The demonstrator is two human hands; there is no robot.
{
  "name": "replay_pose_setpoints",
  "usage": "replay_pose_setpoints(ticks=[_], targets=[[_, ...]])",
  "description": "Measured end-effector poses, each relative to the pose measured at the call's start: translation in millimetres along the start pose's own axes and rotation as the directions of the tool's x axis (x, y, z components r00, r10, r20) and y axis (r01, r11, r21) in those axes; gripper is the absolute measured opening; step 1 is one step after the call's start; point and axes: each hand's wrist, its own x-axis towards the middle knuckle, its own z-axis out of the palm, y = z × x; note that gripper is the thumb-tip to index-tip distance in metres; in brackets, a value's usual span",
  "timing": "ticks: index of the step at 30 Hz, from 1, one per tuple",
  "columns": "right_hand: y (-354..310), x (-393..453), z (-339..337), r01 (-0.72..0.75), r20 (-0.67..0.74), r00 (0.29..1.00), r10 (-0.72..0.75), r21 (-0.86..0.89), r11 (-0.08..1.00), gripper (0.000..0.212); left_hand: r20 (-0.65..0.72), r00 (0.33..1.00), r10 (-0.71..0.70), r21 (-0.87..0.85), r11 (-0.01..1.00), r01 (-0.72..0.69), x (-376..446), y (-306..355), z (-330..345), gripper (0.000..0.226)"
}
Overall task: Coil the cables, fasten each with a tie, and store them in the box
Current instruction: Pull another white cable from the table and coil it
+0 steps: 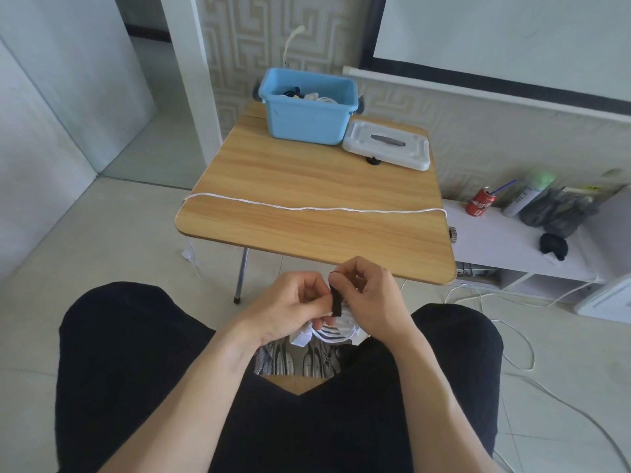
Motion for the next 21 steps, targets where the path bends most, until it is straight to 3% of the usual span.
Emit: replay_pose_setpoints(ticks=[4,9,15,17,21], targets=[[-1.3,-3.3,9.6,-0.011,-0.031,0.999,0.010,-0.032,0.999,0.012,0.013,1.000,-0.017,-0.056,0.998,0.017,-5.1,-1.8,-2.5,0.012],[-3.1,-0.8,10.3,-0.001,-0.096,0.995,-0.007,-0.078,0.997,0.015,0.030,0.997,-0.068,-0.311,0.948,0.074,-3.9,1.1,-1.7,0.011],[-3.3,-7.6,10.4,-0.034,-0.176,0.984,0.031,-0.013,0.999,0.012,-0.040,0.999,-0.029,-0.174,0.985,0.021,-1.6,2.3,8.1,0.020],[-1.7,-9.0,5.0,-0.071,-0.124,0.989,0.081,0.089,0.994,0.012,-0.070,0.997,-0.033,-0.174,0.984,0.021,-0.6,3.9,10.3,0.017],[3.0,-17.5,-10.4,-0.096,0.178,0.981,0.075,0.116,0.989,0.020,-0.183,0.982,-0.044,-0.215,0.977,0.003,-0.7,1.6,9.8,0.017]])
